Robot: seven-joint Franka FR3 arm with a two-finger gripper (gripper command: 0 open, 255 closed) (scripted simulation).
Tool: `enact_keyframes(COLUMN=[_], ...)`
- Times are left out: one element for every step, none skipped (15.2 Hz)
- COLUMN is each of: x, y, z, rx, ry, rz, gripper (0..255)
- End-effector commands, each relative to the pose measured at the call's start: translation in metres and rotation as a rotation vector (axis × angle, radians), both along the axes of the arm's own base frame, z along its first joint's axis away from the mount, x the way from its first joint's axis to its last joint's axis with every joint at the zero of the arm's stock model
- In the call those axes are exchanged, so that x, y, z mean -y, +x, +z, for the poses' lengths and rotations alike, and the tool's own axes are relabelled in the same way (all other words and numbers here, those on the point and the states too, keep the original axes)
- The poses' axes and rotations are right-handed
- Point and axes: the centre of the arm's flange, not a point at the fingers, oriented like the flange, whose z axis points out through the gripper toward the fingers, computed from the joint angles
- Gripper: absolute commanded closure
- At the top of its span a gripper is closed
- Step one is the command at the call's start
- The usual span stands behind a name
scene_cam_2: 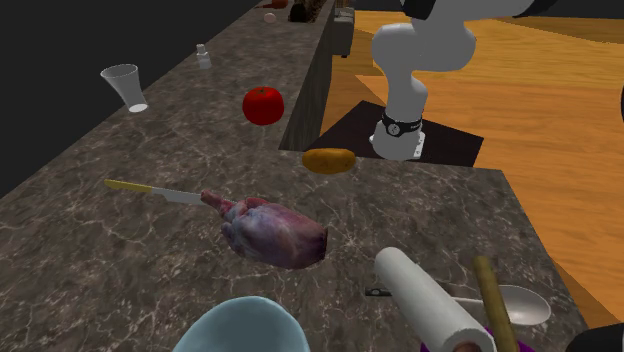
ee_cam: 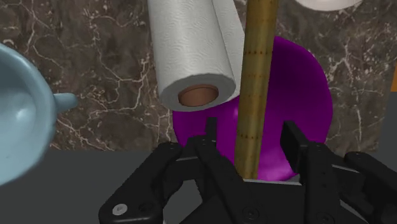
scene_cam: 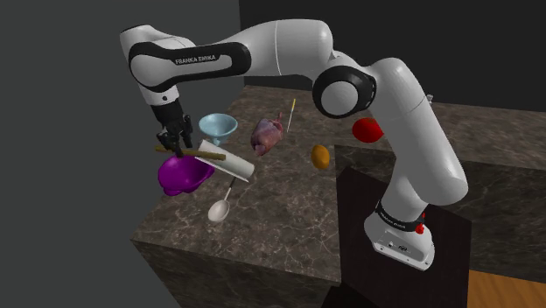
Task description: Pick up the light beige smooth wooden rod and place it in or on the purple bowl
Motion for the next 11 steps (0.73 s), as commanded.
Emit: enact_keyframes(x=[-0.008, -0.015, -0.020, -0.021, -0.013, -0.013, -0.013, -0.013, -0.012, -0.012, -0.012], y=[0.015, 0.014, 0.017, 0.023, 0.012, 0.013, 0.015, 0.017, 0.018, 0.018, 0.018], z=[-0.053, -0.061, -0.060, -0.054, -0.049, -0.036, -0.023, -0.010, 0.000, 0.000, 0.000], rx=[0.042, 0.042, 0.042, 0.043, 0.040, 0.040, 0.040, 0.040, 0.040, 0.040, 0.040], ry=[0.027, 0.027, 0.027, 0.027, 0.028, 0.028, 0.028, 0.028, 0.028, 0.028, 0.028], rz=[0.001, 0.000, 0.000, 0.000, 0.000, 0.000, 0.000, 0.000, 0.000, 0.000, 0.000], gripper=[0, 0, 0, 0, 0, 0, 0, 0, 0, 0, 0])
